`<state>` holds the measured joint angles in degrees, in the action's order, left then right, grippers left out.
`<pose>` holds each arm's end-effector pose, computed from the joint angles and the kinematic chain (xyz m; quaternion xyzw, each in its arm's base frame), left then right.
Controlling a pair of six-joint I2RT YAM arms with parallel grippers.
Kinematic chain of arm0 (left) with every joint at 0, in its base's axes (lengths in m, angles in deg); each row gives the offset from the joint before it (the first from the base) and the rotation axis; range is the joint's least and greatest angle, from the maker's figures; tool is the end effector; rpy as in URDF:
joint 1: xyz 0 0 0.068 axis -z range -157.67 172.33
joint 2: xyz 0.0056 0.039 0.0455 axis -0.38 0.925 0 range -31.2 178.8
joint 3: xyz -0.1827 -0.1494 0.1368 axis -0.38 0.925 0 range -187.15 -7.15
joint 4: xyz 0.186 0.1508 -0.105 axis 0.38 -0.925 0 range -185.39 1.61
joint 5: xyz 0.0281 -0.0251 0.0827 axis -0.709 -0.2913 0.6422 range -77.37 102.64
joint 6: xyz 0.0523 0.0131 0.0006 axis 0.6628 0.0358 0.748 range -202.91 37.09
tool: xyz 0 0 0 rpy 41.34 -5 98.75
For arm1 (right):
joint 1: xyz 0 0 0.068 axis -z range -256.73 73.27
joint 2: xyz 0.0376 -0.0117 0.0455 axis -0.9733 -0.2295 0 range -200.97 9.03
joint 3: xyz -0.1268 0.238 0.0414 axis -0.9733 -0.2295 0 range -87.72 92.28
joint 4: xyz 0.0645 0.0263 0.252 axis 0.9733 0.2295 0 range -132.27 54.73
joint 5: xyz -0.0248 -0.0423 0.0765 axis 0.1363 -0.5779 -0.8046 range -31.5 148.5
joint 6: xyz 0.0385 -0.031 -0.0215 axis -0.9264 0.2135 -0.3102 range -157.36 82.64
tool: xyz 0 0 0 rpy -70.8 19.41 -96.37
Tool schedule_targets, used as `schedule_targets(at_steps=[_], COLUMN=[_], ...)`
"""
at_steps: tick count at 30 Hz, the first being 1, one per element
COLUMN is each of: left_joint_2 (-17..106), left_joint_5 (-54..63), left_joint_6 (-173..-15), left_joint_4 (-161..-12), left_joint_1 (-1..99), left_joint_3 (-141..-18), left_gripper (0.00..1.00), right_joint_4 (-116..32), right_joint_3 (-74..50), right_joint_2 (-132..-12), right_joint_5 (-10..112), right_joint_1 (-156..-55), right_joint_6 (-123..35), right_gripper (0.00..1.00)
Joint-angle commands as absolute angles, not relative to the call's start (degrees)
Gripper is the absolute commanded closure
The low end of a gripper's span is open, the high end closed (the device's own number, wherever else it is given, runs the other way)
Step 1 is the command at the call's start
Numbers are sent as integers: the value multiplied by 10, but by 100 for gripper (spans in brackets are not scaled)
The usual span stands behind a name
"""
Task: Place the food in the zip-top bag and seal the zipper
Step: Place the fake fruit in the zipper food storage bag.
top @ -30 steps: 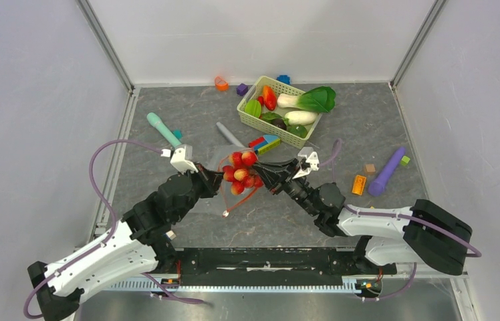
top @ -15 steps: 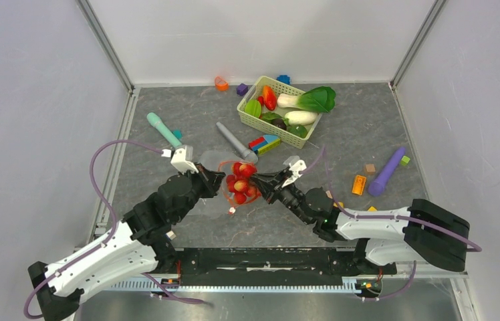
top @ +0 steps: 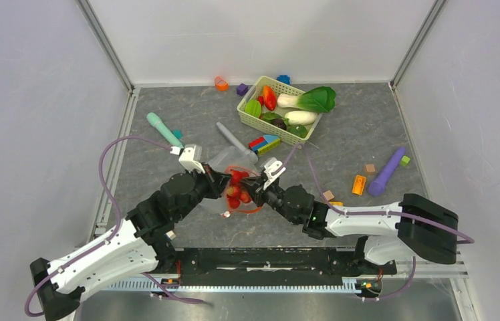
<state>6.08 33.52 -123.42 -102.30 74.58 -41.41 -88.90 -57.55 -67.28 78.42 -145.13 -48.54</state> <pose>0.1083 -0.1190 0.2892 -0.0265 0.7971 -0.3234 0.5094 0.1135 0.2540 0.2359 -0.2242 0.6676 0.3541 0.6154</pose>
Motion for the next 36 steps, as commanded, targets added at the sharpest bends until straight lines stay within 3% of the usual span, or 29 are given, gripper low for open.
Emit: schedule_targets(at_steps=[1,7,31,32,36], left_joint_2=[79,113,110,111,119], left_joint_5=[266,218,161,160,152], left_joint_6=[-1186,-1183,-1170,-1170,-1173], left_joint_4=[-964,-949,-930,-930,-929], left_joint_1=[748,748,752,752,752], left_joint_3=[-413,-420,-417,-417,-420], left_gripper=[98,98,98,98,98], right_joint_4=[-852,-773,-906,-904,-902], right_joint_3=[-531,-500,-571,-573,-581], right_joint_2=[-694,-701,-660,-657,-652], right_joint_5=[842,969,1128,1136,1131], right_joint_1=[-1459,-1463,-1463,-1463,-1463], right_joint_6=[-510,-629,-767,-768,-768], right_gripper=[100,100,96,94,67])
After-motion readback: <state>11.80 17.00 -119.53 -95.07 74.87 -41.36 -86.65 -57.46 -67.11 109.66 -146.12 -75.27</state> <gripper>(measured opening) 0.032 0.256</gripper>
